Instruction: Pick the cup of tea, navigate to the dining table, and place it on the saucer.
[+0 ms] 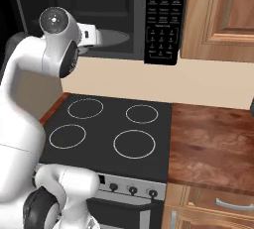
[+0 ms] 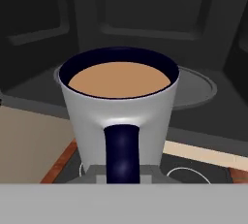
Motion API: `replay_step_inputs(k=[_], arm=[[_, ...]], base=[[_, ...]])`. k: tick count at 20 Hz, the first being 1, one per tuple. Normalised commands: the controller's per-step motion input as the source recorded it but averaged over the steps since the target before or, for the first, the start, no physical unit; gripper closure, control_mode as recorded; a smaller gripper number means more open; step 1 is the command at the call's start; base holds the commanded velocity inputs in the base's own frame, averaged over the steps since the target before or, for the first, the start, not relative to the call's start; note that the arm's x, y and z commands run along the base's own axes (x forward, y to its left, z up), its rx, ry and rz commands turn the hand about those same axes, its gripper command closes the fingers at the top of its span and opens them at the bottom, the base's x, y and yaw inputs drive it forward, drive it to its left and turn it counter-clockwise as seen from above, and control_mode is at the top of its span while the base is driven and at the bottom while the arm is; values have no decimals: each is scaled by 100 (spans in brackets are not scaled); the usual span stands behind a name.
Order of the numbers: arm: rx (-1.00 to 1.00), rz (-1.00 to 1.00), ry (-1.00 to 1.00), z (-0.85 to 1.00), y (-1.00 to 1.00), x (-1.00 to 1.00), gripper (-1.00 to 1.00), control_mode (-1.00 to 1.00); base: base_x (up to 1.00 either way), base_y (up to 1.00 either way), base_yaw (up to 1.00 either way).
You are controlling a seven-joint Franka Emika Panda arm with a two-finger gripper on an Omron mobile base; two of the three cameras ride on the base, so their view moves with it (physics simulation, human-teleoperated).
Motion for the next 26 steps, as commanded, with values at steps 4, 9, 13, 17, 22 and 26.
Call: replay_step_inputs(k=[4, 9, 13, 17, 22, 26], arm=[[0, 0, -7, 0, -28, -100, 100, -100], [0, 0, -5, -19, -13, -100, 100, -100], [-2, 0, -2, -36, 0, -62, 100, -100], [-3, 0, -2, -26, 0, -25, 100, -100], [0, -3, 0, -4, 0, -1, 100, -100], [0, -9, 0, 0, 0, 0, 100, -100]], base=[[0, 0, 0], [0, 0, 0], [0, 0, 0], [0, 0, 0], [0, 0, 0], [0, 0, 0]])
